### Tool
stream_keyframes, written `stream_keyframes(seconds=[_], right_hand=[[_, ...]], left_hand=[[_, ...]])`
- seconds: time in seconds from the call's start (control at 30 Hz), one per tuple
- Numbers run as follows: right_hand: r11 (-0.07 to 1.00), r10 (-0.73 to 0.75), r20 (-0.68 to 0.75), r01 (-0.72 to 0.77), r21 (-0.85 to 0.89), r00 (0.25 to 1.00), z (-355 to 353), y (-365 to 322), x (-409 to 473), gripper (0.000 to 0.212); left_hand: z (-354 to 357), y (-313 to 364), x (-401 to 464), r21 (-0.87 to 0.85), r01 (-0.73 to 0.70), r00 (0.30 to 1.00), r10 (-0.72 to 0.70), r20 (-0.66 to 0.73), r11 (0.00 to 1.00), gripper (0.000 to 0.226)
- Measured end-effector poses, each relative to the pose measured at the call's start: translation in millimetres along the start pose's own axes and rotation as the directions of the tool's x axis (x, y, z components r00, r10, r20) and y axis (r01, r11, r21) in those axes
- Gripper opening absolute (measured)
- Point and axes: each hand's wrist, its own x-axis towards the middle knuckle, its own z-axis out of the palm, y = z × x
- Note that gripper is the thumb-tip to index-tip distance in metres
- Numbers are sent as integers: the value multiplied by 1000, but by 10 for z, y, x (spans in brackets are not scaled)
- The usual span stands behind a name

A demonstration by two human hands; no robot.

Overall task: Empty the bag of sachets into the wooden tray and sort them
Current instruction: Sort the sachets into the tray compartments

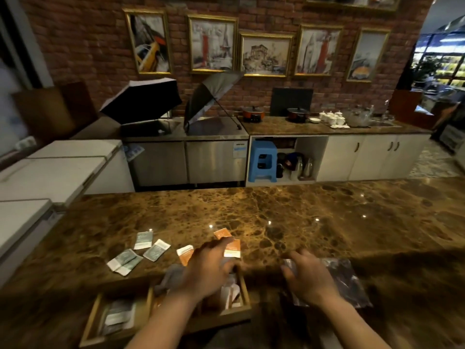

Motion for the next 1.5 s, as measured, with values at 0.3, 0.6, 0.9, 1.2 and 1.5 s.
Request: stream_keyframes(seconds=[0.3,0.6,0.9,1.2,1.5], right_hand=[[965,-242,111,228,127,964,426,-1344,29,37],[937,-349,171,345,57,921,899,-1821,-23,79],[925,-340,148,359,-125,929,1074,-1941,-67,92],[949,-301,159,280,143,940,1087,-1964,-34,48],[911,-371,85,345,228,925,911,-1939,43,18]], left_hand=[[-508,-1038,-365,19,242,970,-242,0,970,59],[-384,-1074,-389,61,167,983,-161,-87,984,38],[-371,-1170,-373,7,180,979,-178,-95,984,27],[-428,-1304,-393,-133,207,978,-205,31,969,29],[-585,-1350,-478,-169,92,993,-102,-50,981,19]])
